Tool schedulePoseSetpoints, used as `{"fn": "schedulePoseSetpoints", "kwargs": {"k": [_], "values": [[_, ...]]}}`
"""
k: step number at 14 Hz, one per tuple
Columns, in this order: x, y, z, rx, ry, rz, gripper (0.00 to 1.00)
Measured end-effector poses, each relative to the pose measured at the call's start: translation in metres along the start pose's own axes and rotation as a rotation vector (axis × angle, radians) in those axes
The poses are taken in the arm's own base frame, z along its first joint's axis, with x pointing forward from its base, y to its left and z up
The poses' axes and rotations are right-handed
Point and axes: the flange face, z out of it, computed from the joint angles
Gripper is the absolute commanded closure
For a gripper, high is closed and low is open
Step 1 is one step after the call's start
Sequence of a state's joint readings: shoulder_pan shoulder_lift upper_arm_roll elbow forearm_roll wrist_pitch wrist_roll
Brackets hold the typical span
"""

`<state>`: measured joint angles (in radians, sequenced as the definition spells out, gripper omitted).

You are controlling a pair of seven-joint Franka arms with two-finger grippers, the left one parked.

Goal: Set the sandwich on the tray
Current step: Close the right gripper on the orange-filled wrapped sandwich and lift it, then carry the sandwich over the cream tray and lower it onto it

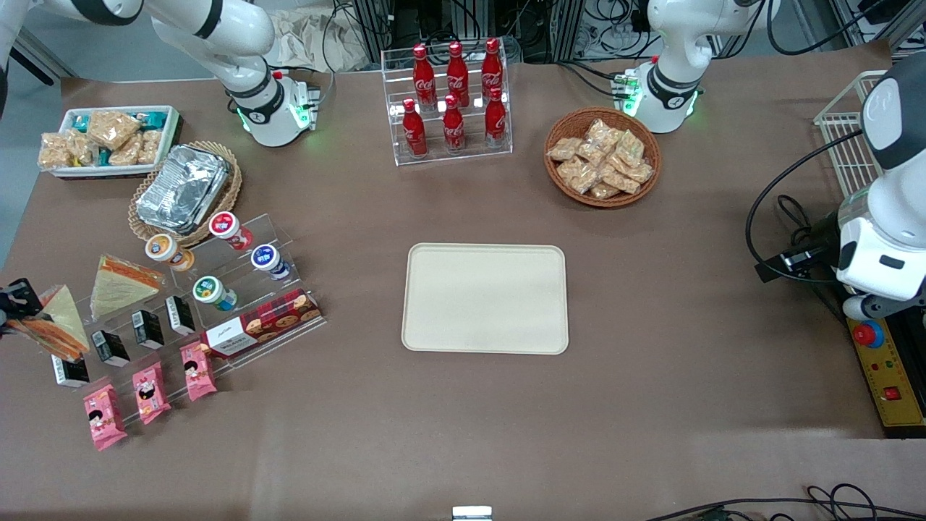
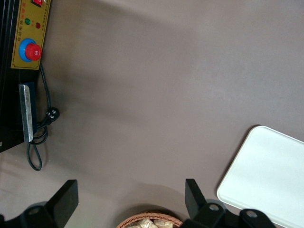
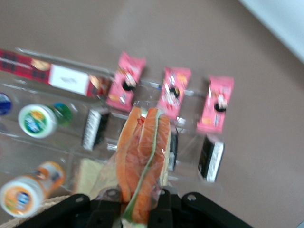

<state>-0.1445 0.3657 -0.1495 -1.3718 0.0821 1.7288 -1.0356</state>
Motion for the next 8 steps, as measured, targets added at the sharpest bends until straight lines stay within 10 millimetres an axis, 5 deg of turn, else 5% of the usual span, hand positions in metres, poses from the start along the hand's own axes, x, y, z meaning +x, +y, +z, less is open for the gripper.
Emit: {"fn": "schedulePoseSetpoints", "kwargs": {"k": [3, 8], "values": [[0.062, -0.058, -0.023, -0.011, 0.017, -0.123, 0.78], [0.177, -0.184, -0.019, 0.005, 0.015, -0.25, 0.78]]}}
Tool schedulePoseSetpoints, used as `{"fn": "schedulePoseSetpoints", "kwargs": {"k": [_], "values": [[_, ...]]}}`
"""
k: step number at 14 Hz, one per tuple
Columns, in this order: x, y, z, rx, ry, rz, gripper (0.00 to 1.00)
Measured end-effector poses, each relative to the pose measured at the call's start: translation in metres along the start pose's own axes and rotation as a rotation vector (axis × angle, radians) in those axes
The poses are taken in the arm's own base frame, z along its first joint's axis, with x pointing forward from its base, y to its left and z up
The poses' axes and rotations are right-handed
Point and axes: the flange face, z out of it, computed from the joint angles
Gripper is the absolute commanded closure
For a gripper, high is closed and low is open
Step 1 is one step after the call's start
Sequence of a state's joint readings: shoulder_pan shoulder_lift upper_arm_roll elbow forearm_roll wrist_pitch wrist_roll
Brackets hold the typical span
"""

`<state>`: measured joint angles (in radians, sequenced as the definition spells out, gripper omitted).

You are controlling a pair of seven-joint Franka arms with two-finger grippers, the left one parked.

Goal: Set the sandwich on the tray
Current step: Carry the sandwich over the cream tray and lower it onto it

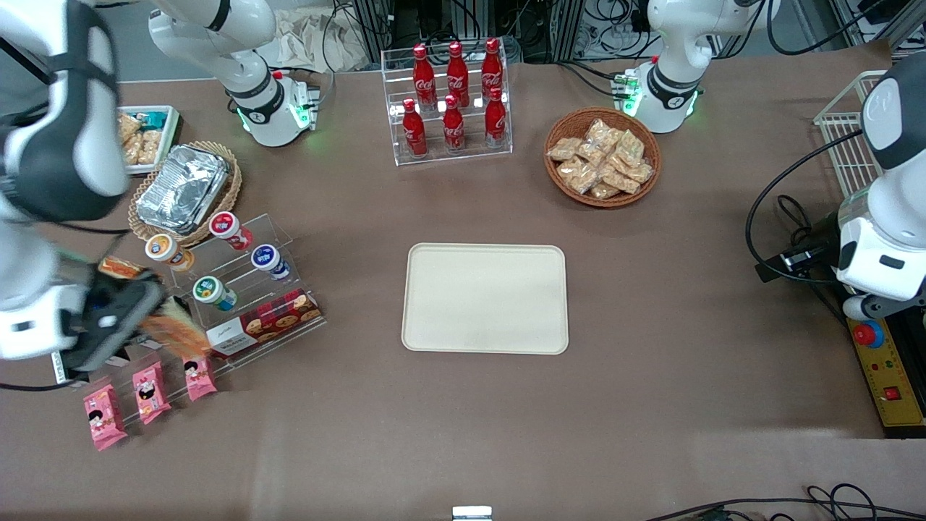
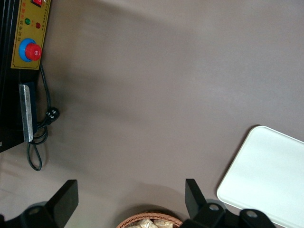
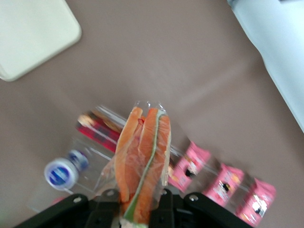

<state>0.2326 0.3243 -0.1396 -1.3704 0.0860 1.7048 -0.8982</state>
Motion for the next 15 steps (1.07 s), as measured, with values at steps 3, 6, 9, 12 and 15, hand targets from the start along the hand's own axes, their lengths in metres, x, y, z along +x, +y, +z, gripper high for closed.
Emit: {"fn": "schedulePoseSetpoints", "kwargs": {"k": [3, 6, 9, 12, 15], "values": [[0.079, -0.072, 0.022, 0.018, -0.014, -0.065, 0.78], [0.133, -0.113, 0.063, 0.041, 0.026, -0.124, 0.78], [0.179, -0.15, 0.102, 0.024, 0.063, -0.199, 0.78], [0.226, -0.216, 0.132, 0.007, 0.088, -0.305, 0.78], [0.256, -0.267, 0.169, -0.004, 0.097, -0.384, 0.78]]}}
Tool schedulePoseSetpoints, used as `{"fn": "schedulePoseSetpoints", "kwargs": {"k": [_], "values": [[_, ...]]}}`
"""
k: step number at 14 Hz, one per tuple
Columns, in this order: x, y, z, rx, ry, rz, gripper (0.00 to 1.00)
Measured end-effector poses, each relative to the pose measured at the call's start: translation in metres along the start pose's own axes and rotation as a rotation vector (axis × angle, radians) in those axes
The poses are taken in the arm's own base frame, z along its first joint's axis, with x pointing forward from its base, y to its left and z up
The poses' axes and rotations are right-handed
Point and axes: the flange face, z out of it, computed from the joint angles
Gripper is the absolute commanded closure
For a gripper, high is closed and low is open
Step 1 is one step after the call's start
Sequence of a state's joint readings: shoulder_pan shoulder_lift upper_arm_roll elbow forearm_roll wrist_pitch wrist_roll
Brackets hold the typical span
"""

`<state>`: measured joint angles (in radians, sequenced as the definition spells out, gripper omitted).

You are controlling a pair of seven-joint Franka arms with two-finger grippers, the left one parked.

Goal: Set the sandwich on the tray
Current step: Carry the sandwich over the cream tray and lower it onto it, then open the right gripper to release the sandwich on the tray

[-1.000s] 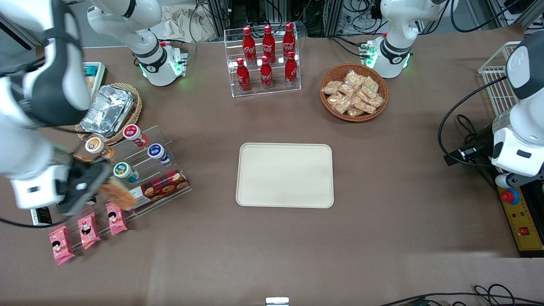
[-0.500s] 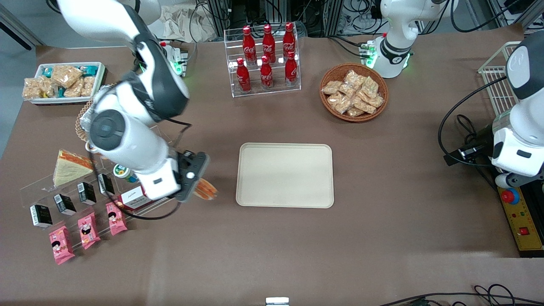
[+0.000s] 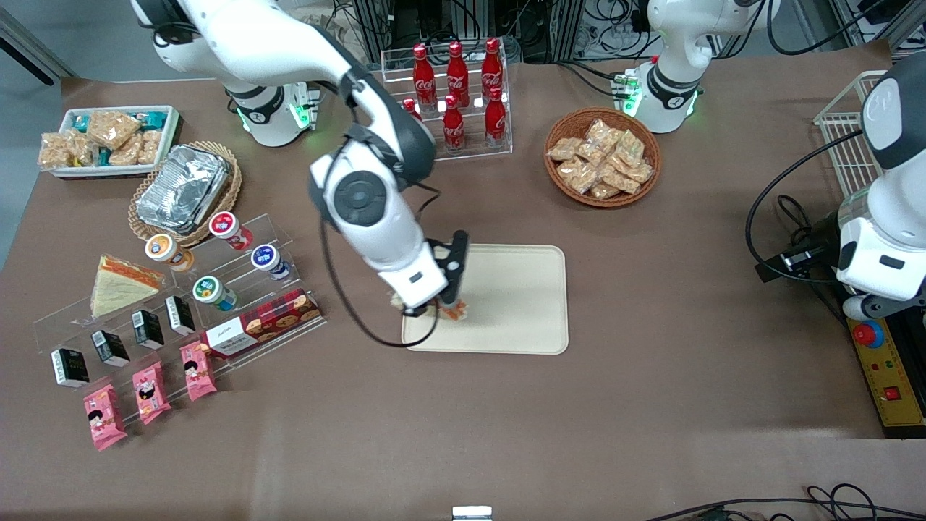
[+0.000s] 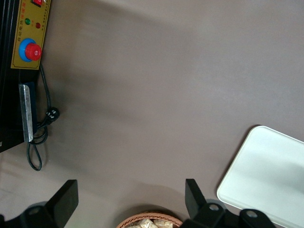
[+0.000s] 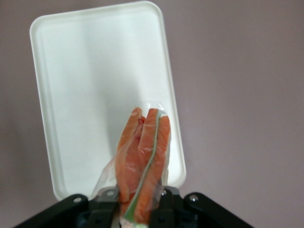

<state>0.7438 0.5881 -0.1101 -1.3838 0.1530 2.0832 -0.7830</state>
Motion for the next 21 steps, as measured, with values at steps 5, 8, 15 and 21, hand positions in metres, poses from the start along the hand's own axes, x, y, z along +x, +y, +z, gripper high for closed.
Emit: {"fn": "schedulePoseSetpoints", "kwargs": {"k": [5, 8, 15, 21], "values": [[0.036, -0.032, 0.067, -0.047, 0.027, -0.071, 0.78], [0.019, -0.014, 0.109, -0.061, 0.0, -0.049, 0.78], [0.001, 0.011, 0.122, -0.086, -0.005, -0.031, 0.0], [0.009, 0.014, 0.102, -0.092, 0.043, 0.016, 0.0]]}}
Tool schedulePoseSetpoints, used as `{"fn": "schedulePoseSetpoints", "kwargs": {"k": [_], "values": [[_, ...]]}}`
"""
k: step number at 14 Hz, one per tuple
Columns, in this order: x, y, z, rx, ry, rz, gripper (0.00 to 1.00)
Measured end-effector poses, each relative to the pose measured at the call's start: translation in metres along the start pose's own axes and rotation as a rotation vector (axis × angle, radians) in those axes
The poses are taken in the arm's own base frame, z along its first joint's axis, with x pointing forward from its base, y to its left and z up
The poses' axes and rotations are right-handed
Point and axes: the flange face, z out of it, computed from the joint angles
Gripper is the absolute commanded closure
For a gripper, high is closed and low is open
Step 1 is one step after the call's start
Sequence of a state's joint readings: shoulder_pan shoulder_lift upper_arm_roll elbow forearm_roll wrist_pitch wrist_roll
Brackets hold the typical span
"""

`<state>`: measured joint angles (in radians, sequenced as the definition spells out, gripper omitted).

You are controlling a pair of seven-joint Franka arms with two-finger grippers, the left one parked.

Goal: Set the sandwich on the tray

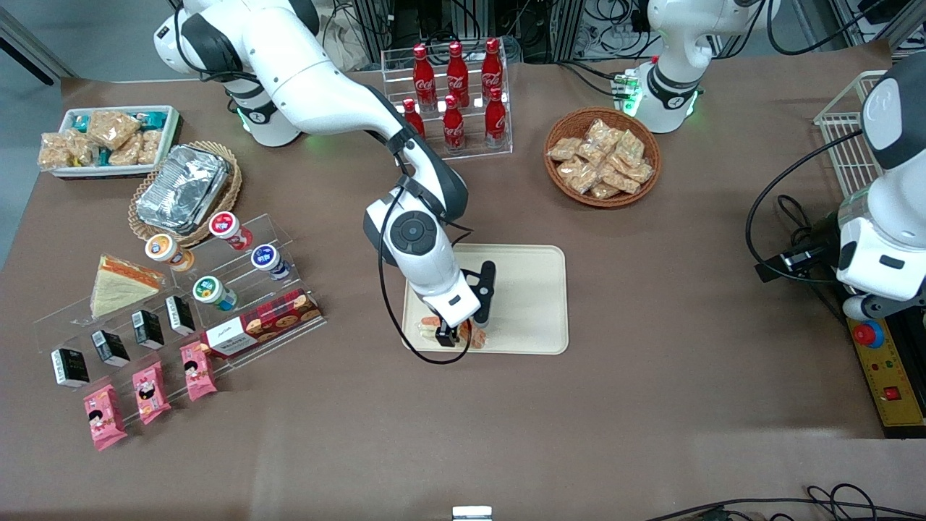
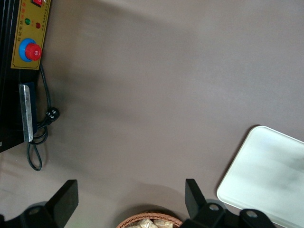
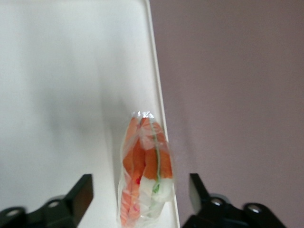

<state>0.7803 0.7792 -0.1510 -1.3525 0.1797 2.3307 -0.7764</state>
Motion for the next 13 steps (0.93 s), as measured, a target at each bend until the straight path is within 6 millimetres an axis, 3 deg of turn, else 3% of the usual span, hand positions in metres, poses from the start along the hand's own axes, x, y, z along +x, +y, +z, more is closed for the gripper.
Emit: {"fn": "schedulePoseSetpoints", "kwargs": {"k": [3, 6, 9, 13], "values": [[-0.022, 0.037, -0.04, -0.001, 0.029, 0.088, 0.0], [-0.072, 0.083, -0.087, 0.02, -0.01, 0.219, 0.0], [-0.143, 0.131, -0.148, 0.052, -0.043, 0.395, 0.0], [-0.261, 0.176, -0.238, 0.099, -0.075, 0.6, 0.0]]}}
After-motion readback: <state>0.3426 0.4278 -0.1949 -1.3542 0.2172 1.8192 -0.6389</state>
